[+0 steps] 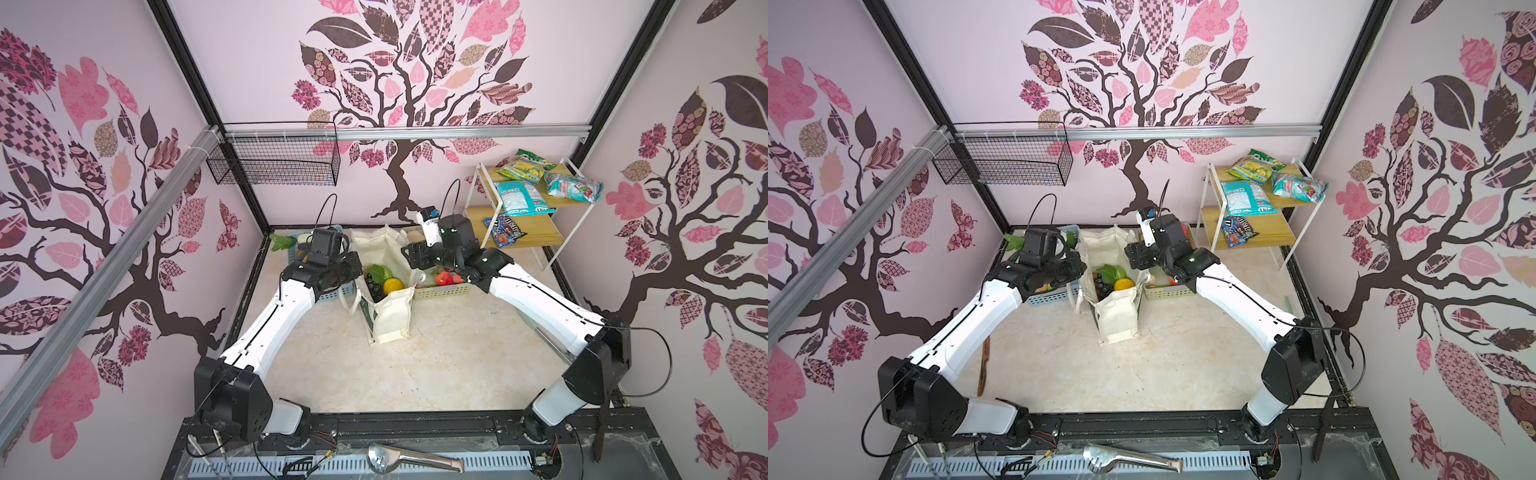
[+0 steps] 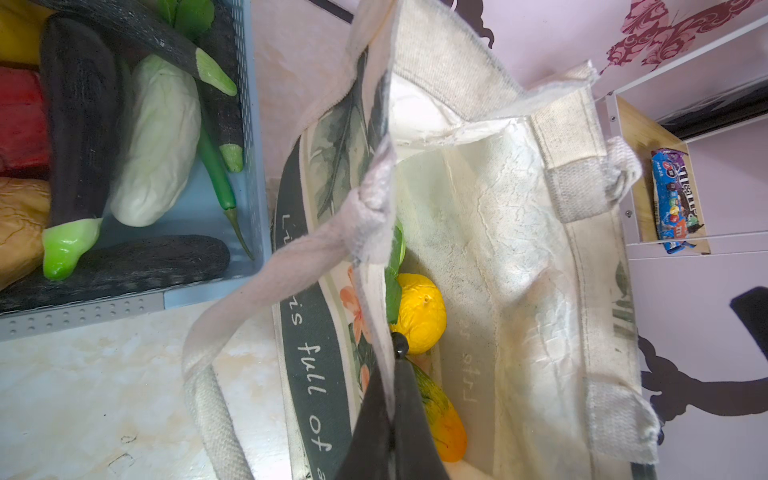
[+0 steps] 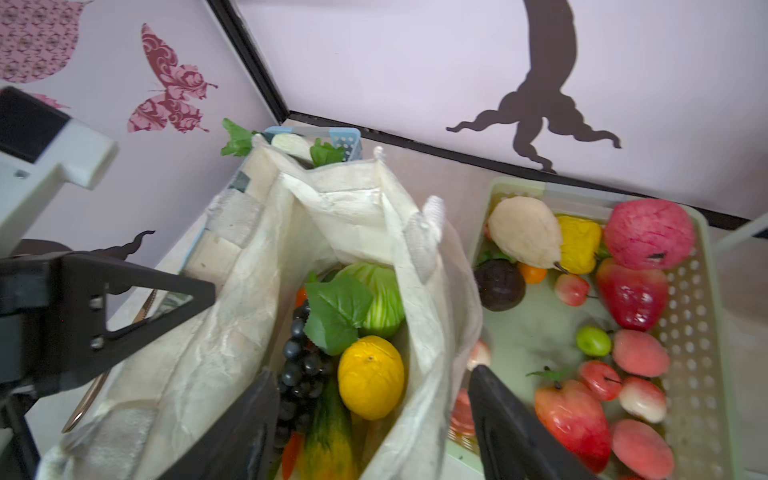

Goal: Place the food into the grocery bag and tie it
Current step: 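Withdraw right gripper from the bag back over the fruit basket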

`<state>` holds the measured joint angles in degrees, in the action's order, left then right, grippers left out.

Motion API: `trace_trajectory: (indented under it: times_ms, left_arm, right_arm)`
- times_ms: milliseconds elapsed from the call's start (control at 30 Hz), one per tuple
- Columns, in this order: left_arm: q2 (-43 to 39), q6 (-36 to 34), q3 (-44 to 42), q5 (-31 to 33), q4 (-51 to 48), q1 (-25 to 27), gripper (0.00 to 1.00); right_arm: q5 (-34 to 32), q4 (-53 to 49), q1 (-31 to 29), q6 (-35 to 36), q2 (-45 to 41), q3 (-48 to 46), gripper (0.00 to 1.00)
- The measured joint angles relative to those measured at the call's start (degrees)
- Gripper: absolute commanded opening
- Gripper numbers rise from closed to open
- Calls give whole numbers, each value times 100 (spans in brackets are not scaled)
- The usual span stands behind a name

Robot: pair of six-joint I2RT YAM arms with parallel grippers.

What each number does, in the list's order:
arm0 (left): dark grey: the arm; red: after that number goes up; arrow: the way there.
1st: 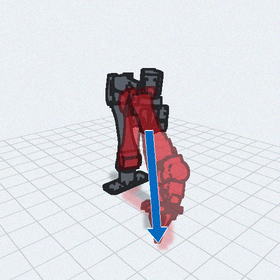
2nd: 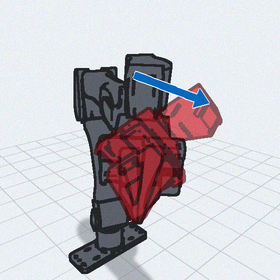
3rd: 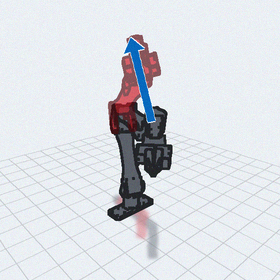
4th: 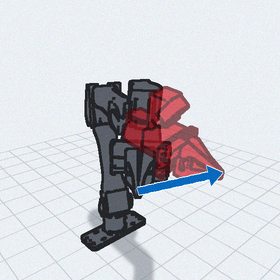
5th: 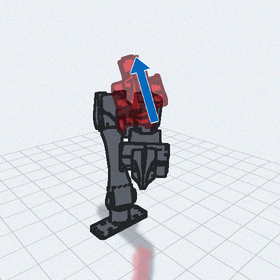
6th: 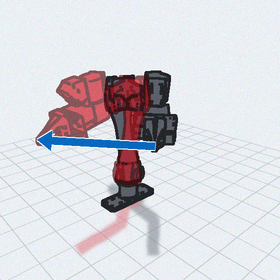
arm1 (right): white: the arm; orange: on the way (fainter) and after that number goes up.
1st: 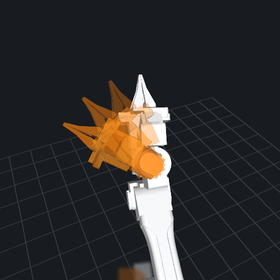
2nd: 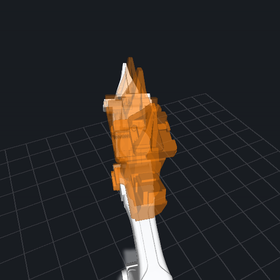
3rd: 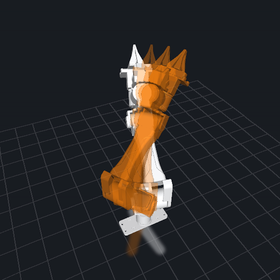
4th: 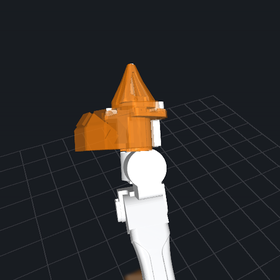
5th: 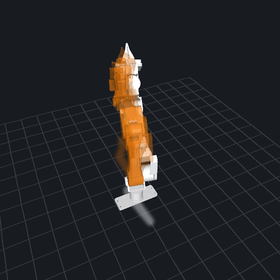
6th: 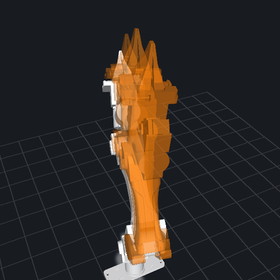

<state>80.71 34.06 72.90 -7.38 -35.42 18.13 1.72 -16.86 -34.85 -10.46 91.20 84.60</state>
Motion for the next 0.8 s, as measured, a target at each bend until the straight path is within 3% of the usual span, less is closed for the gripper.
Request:
trace_trajectory:
  times_ms: [500, 800]
  left_arm:
    - [-11, -24, 0, -44, -83, -7, 0]
    - [-151, -87, 0, -39, -348, -4, 0]
  right_arm:
    - [-275, 337, 881, -262, -240, -938, 80]
    - [-317, 651, 1134, -289, 208, -966, 80]
